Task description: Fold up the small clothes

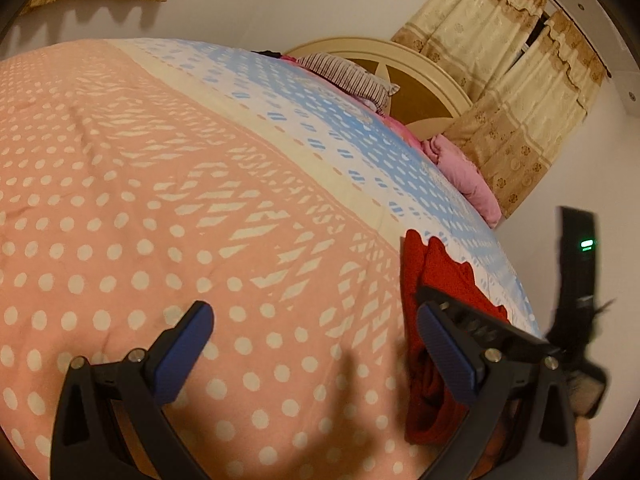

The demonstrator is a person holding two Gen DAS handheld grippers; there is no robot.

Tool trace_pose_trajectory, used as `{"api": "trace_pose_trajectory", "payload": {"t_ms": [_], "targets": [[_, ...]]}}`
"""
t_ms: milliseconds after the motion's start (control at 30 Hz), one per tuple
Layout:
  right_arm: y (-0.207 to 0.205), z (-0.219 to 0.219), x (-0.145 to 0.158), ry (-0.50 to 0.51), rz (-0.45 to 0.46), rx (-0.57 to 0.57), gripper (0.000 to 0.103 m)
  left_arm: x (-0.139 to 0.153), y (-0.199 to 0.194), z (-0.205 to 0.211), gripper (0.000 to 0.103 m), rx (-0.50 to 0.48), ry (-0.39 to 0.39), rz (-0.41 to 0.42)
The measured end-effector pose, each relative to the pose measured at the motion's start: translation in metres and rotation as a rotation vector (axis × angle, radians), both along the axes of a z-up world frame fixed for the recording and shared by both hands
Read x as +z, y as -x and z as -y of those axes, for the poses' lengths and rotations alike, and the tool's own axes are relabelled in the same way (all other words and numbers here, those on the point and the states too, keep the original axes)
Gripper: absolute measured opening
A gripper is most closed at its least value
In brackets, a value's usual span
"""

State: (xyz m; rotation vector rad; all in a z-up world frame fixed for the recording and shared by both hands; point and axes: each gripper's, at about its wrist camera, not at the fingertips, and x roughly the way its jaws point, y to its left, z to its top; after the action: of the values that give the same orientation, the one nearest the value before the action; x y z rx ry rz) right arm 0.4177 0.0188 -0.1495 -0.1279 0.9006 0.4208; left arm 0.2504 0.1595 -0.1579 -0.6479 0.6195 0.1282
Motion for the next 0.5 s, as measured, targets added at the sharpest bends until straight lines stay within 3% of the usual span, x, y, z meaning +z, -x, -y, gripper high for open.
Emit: {"api": "trace_pose_trajectory", "payload": {"t_ms": [67,133,200,267,500], "targets": [[-0.003,0.008,-0.004,-0.043,-0.004,-0.006,0.008,-0.001,-0.003,0.002,0.103,-0.025,0.000,-0.011],[0.002,0.024,0.001,-0.123,-0.009,-0.008,0.015,-0.001,-0.006,0.003,0.103,-0.042,-0.001,-0.021],[0.018,0.043,0.013,-0.155,0.006,0.007,0.034,0.001,-0.012,0.005,0.103,-0.078,-0.017,-0.057],[0.040,0.064,0.023,-0.156,0.043,-0.003,0.042,0.004,-0.020,0.010,0.103,-0.107,-0.051,-0.102],[0.085,0.089,0.007,-0.131,0.038,0.019,0.042,0.039,-0.062,0.048,0.103,-0.283,-0.190,-0.121]]}}
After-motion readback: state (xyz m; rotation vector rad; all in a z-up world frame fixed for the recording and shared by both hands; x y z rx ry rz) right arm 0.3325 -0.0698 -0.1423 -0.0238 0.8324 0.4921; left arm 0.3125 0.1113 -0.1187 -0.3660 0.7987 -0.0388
